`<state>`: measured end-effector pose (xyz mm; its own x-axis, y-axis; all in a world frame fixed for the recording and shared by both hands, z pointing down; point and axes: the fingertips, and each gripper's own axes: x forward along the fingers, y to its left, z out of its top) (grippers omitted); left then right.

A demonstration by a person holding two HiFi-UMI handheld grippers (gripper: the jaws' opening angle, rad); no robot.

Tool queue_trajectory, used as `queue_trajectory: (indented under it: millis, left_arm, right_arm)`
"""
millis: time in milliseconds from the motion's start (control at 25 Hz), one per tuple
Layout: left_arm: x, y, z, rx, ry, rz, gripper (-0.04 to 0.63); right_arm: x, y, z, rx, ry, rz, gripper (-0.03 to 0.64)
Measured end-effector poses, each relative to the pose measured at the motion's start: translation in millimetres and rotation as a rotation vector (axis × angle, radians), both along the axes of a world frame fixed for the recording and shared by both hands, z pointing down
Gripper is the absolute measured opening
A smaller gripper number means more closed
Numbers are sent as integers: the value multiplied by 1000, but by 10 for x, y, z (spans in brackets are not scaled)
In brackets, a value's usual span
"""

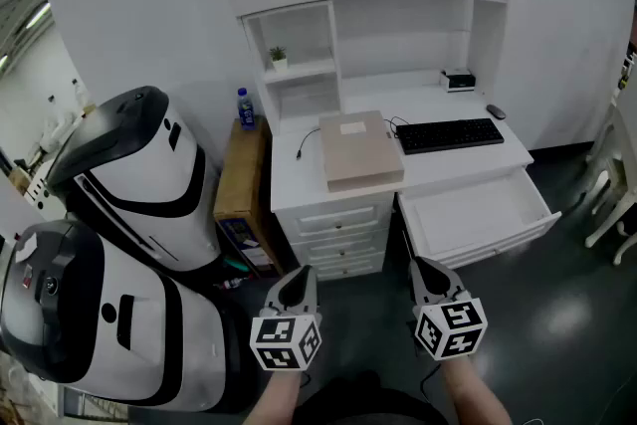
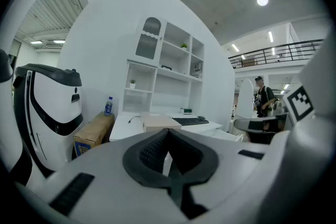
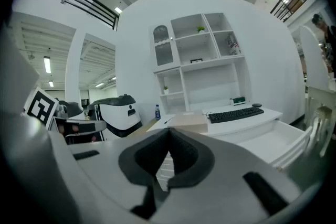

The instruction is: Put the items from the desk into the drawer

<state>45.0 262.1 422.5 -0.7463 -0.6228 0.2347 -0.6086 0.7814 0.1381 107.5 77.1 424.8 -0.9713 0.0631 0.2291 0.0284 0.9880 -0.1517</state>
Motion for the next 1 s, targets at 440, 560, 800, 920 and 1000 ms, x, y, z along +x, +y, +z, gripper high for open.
queue_trajectory:
  millis: [440,560,800,920,1000]
  left_arm:
    - [-23,-42,-32,20,-17,15,14]
    - [-9,-65,-25,7,-28,14,14]
    - [11,-117,-16,8,-16,5,15]
    - [15,-141,0,6,-5,-3,18]
    - [-14,-151,-2,9,-1,-8,66]
  right_arm:
    - [-58,3,0,20,-18,-2,0]
    - [-58,-27,-16,-4,-31,-2,0]
    - [-57,-103,-37,-51,-45,-17,32]
    - [-60,-136,-32,-72,-41,-27,98]
    - [-96,-148,-39,-83,-40,-35,126]
